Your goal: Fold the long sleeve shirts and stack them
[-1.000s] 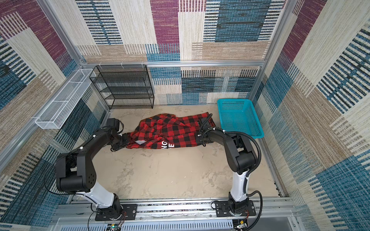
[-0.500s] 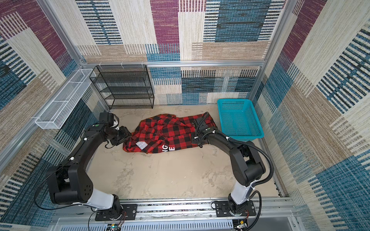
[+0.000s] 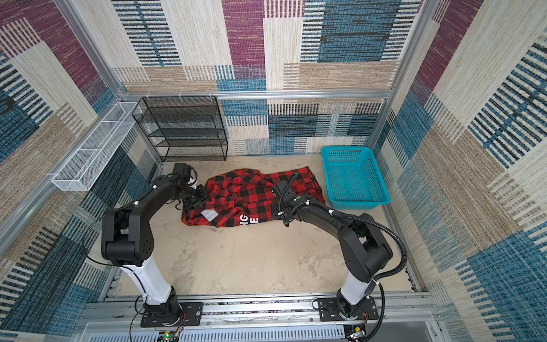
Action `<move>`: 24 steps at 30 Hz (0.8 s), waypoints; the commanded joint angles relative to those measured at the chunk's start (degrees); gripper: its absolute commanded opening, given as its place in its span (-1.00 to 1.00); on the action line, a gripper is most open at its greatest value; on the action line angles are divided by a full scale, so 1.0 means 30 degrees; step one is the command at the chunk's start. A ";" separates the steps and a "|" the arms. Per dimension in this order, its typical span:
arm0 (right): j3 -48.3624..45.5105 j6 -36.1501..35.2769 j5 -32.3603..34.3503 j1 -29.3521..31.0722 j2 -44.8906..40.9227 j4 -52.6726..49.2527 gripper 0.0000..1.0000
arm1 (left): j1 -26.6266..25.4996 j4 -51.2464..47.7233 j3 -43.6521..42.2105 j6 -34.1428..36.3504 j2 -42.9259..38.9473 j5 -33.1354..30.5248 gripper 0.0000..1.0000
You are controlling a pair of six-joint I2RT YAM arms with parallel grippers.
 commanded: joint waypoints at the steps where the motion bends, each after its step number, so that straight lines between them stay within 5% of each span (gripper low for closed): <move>1: 0.0218 0.0124 0.0386 0.0017 0.0028 -0.0157 -0.31 | -0.0448 0.0600 0.0656 0.0205 0.0871 -0.0911 -0.05; 6: 0.0259 0.0247 0.0187 0.0014 -0.0095 -0.0070 -0.34 | -0.1156 0.0682 0.1781 0.0390 0.2345 -0.2000 -0.24; 11: -0.0040 0.0364 -0.0070 -0.0001 -0.0450 0.0188 -0.38 | -0.1472 0.0697 0.2579 0.0501 0.2461 -0.2679 -1.00; 17: -0.0042 0.0710 -0.1053 0.0013 -0.0209 0.1397 -0.36 | -0.1615 0.1076 0.2071 0.0198 0.0538 -0.0768 -1.00; 24: 0.0485 0.1684 -0.2687 -0.0005 0.0394 0.3797 -0.22 | -0.2454 0.2667 0.1719 -0.1569 -0.1217 0.4339 -1.00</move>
